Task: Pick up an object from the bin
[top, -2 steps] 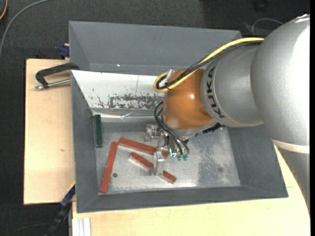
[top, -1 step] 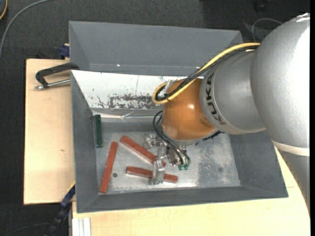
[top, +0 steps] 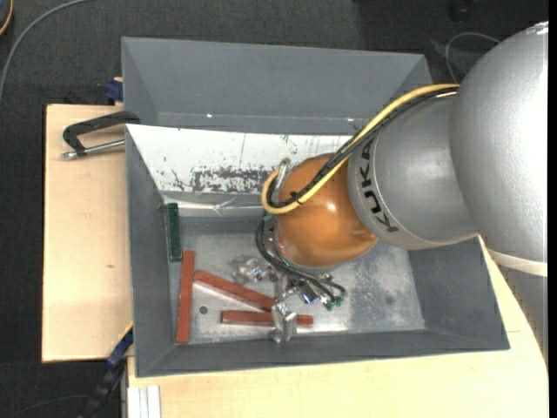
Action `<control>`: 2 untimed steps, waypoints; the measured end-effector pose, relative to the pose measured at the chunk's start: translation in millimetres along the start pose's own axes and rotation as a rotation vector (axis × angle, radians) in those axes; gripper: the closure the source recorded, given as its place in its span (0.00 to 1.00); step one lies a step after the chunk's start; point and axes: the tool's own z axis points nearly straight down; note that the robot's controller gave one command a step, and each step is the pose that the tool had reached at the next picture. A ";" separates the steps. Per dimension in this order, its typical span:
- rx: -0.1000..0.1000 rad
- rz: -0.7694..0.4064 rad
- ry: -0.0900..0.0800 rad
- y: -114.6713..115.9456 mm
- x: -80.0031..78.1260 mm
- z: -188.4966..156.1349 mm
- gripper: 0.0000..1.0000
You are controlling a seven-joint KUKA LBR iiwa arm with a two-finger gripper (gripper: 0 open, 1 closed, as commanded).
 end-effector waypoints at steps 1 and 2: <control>-0.001 0.002 0.001 -0.2 0.5 0.2 1.00; 0.004 -0.017 -0.012 -7.5 -7.0 -187.5 1.00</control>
Offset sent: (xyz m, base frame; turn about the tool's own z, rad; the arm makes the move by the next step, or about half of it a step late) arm 0.0000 0.0000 0.0000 0.0000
